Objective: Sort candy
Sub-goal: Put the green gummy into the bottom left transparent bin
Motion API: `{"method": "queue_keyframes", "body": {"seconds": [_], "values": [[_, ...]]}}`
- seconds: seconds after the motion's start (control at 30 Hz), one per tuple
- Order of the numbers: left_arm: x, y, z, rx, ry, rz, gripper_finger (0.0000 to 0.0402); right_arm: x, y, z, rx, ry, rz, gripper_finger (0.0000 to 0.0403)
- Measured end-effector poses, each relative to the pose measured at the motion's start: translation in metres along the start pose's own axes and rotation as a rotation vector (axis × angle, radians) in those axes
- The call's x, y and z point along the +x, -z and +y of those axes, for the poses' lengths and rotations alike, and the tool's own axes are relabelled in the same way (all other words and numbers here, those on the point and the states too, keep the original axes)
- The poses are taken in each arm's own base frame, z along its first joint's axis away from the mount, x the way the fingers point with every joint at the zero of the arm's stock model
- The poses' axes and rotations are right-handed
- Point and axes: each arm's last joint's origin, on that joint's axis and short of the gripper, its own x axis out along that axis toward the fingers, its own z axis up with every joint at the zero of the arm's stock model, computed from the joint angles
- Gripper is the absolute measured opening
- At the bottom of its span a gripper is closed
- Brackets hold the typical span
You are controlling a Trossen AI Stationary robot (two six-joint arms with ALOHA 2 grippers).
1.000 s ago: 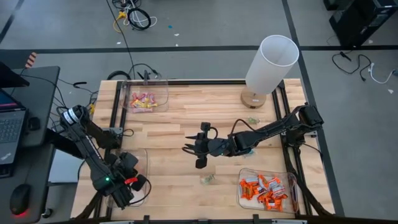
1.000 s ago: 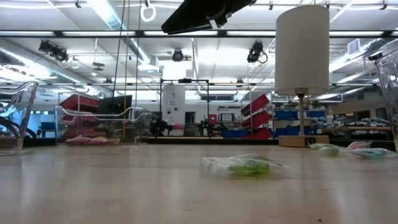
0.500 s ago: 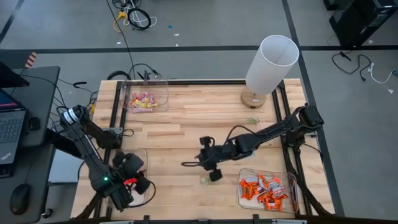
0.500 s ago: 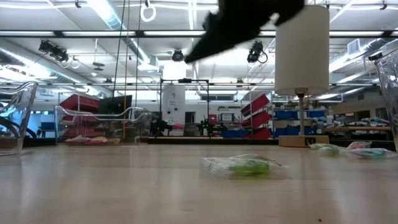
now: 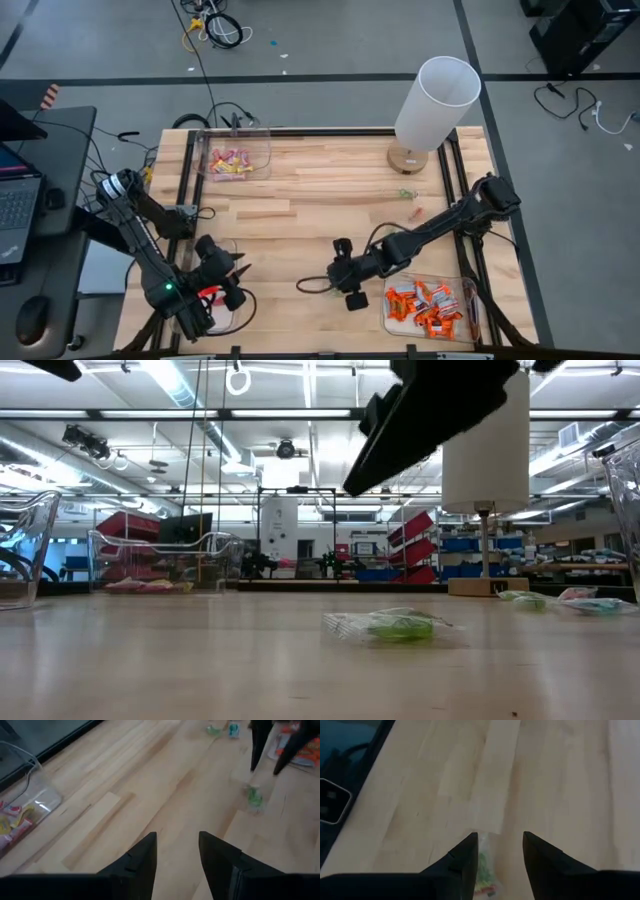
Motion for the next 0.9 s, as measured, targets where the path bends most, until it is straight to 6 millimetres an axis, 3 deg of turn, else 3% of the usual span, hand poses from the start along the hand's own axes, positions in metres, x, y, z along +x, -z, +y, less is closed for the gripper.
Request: {"method": "queue_keyframes", "body": {"seconds": [0.2, 0.53, 0.9], "values": [[0.003, 0.003, 0.0, -0.002, 0.003, -0.005, 0.0147, 0.028, 0.008, 0.01, 0.005, -0.005, -0.006, 0.0165], [0.007, 0.009, -0.005, -0.019, 0.016, -0.007, 0.0147, 0.028, 0.012, 0.016, 0.03, 0.037, 0.007, 0.0174], [0.007, 0.008, -0.013, -0.082, 0.071, -0.032, 0.0147, 0.043, 0.025, 0.02, 0.014, 0.048, 0.068, 0.0174]]}}
